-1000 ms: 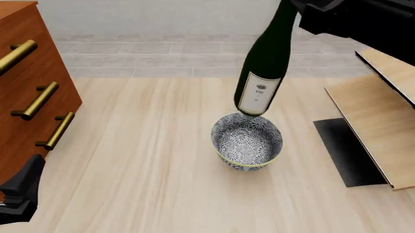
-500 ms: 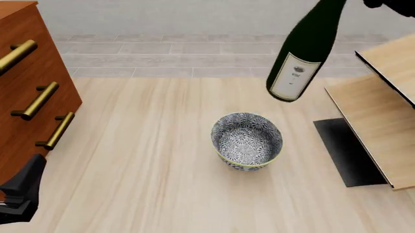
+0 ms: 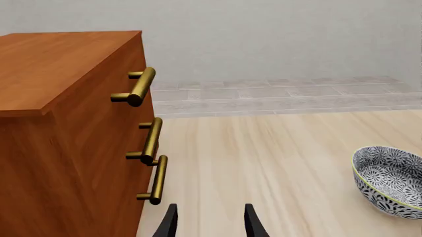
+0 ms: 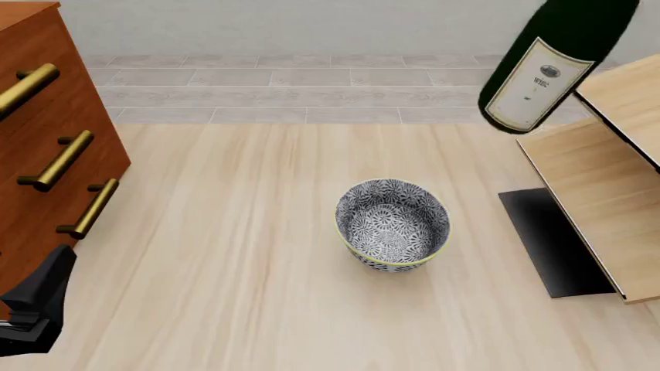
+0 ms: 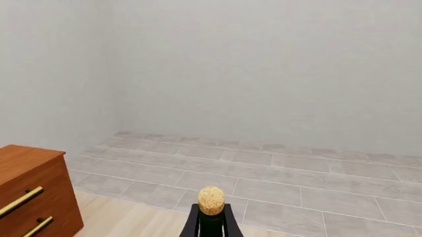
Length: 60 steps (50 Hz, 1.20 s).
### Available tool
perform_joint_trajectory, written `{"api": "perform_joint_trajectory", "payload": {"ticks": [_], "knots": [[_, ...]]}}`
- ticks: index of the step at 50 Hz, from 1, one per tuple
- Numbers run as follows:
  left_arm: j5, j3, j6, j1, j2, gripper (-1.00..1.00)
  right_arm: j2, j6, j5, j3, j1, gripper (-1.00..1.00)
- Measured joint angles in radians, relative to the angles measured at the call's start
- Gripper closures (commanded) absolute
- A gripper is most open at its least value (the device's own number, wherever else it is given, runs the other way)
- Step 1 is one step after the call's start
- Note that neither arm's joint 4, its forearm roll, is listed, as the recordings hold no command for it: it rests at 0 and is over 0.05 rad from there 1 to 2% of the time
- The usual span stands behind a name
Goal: Put the wine bottle on the wine rack.
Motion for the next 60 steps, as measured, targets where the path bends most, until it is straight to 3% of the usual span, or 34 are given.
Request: {"api": "perform_joint_trajectory", "payload": {"ticks": [60], "knots": [[-0.079,0.000,-0.002,-0.031,0.080,-1.00,-0.088,0.132,0.223,-0.146,-0.357,1.00]]}}
